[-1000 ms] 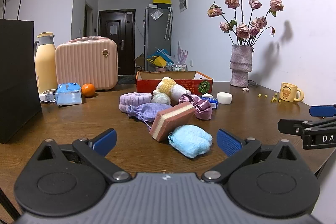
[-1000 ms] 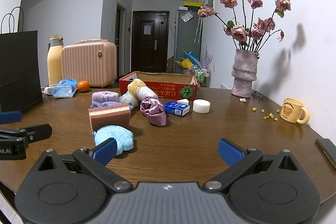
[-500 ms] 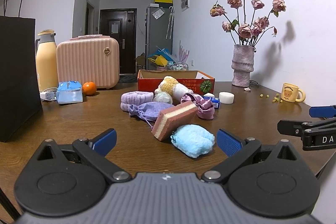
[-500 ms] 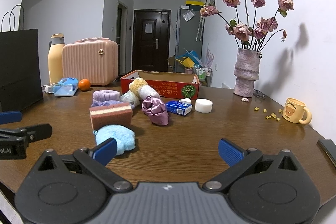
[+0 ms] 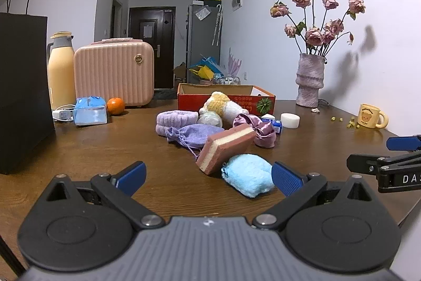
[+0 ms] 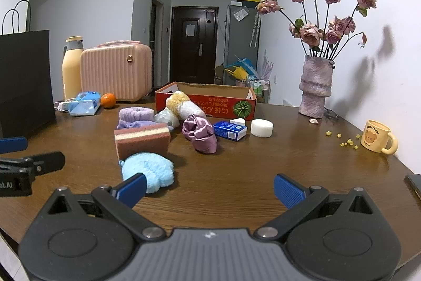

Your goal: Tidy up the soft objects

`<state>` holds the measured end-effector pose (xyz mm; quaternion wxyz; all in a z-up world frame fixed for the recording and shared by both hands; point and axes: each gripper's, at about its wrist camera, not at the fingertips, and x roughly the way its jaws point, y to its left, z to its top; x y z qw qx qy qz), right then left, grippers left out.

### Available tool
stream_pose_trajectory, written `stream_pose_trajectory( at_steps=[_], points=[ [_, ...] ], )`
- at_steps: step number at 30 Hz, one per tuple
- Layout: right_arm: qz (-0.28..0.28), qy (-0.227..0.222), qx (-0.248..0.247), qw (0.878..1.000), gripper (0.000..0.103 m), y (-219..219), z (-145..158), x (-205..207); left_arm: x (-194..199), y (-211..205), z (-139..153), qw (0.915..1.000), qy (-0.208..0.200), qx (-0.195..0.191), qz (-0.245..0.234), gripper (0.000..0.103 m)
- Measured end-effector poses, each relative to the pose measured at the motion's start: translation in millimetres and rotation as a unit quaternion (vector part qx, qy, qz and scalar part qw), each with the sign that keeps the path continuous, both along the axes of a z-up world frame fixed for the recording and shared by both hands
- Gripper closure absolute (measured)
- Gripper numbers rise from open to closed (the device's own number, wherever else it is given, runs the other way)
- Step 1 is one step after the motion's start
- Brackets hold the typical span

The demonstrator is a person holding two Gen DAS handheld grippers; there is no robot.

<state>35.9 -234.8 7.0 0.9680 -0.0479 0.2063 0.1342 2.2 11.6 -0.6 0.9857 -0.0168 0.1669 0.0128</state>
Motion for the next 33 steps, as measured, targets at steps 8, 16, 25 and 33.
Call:
stream_pose_trajectory(
  at_steps=[8,16,25,33],
  points=[
    [0.005,0.011,-0.001,1.0,0.0,6,-5,12,8,5,-4,0.9999,0.008,-0.003,0.005,0.0],
    [0.013,0.028,0.0,1.0,0.0,14,-14,25,18,11,-10,0.9997,0.02,-0.007,0.013,0.0],
    [0.024,0.047,-0.005,0.999,0.0,26,-24,43,32,20,-17,0.9992,0.032,-0.012,0.021,0.0],
    [0.032,0.062,-0.011,0.998,0.0,38,-32,59,46,30,-24,0.9986,0.044,-0.016,0.026,0.0]
  ],
)
